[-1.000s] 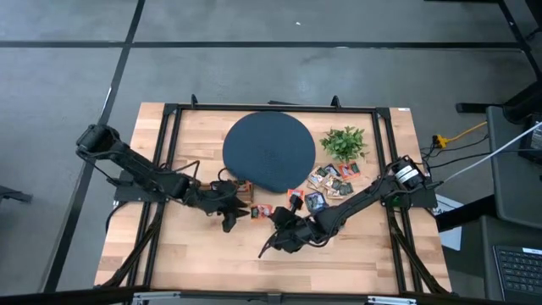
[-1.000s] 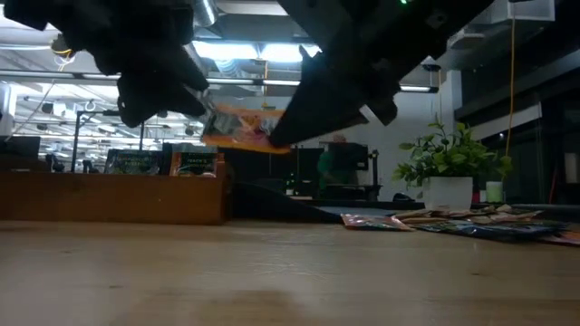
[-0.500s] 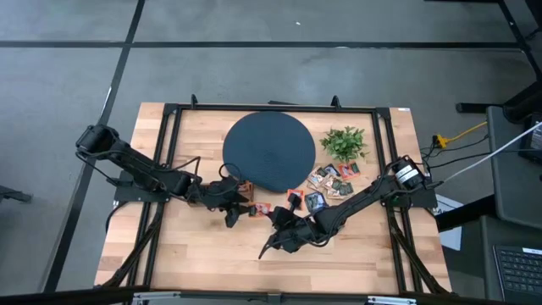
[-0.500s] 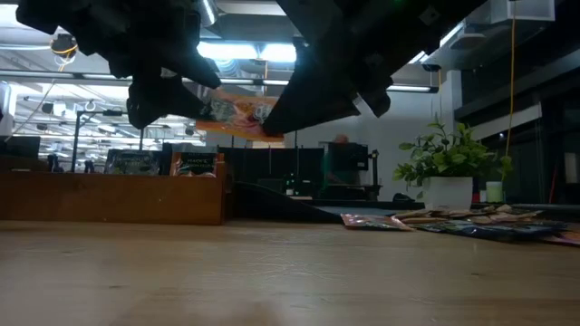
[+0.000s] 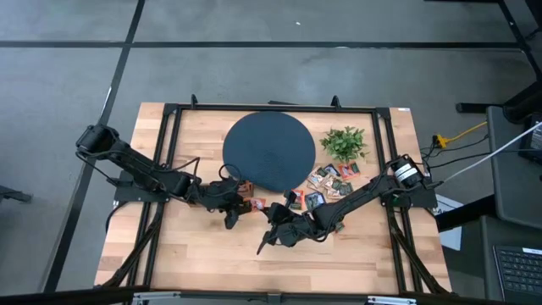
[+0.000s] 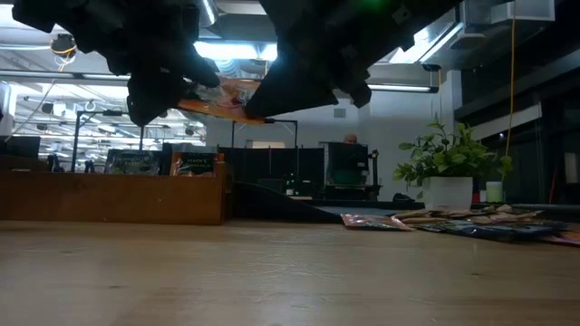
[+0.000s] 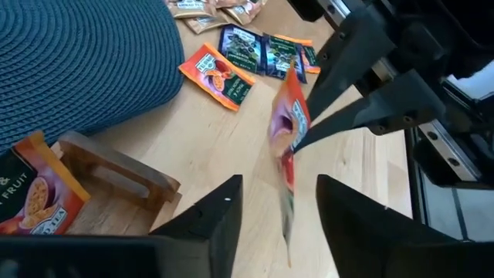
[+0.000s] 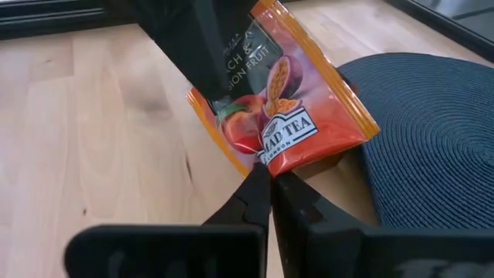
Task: Pick & Place Tea
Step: Put the orange tea bag into the right section of the wooden organizer
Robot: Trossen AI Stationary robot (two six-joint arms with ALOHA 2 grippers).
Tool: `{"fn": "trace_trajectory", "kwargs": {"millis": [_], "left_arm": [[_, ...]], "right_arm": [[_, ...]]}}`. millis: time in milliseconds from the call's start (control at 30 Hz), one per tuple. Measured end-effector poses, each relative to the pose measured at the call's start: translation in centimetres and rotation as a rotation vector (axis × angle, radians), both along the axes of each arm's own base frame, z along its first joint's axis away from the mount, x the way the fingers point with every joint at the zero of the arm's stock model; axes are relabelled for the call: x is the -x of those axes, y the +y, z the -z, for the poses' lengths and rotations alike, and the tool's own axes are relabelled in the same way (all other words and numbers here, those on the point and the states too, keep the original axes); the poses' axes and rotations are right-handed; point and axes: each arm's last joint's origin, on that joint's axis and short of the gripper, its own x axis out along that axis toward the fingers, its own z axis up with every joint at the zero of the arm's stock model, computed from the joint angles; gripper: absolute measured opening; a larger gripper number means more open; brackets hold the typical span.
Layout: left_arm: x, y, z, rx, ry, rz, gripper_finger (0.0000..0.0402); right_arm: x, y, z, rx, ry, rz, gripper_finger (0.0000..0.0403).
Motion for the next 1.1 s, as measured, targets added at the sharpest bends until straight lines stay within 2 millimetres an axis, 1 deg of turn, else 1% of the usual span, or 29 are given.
{"fn": "trace_trajectory", "kwargs": {"millis": [233, 367, 400, 600, 733, 867, 1100], "left_arm": [[0.06, -0.15, 0.00, -0.040, -0.002, 0.020, 0.0069], [0.06, -0.15, 0.00, -0.042, -0.001, 0.021, 0.0015], [0.06, -0.16, 0.00, -0.041, -0.001, 0.022, 0.0008], [0.07, -0.21, 0.01, -0.045, 0.002, 0.046, 0.0003], [0.08, -0.23, 0.02, -0.042, 0.004, 0.054, 0.0003], [0.08, -0.30, 0.03, -0.033, 0.009, 0.081, 0.0003], [0.08, 0.04, -0.03, -0.008, 0.028, 0.150, 0.0003]], "right_arm": [[0.05, 0.01, 0.08, 0.036, 0.030, -0.030, 0.0011], [0.03, -0.09, 0.13, 0.032, 0.035, -0.031, 0.0030], [0.01, -0.17, 0.14, 0.033, 0.037, -0.029, 0.0038], [-0.21, -0.72, 0.15, 0.033, 0.040, -0.019, 0.0084], [-0.23, -0.84, 0.17, 0.037, 0.044, -0.017, 0.0105], [-0.14, -0.88, 0.29, 0.048, 0.062, -0.019, 0.0114], [0.11, -0.91, 0.63, 0.046, 0.113, -0.046, 0.0116]]}}
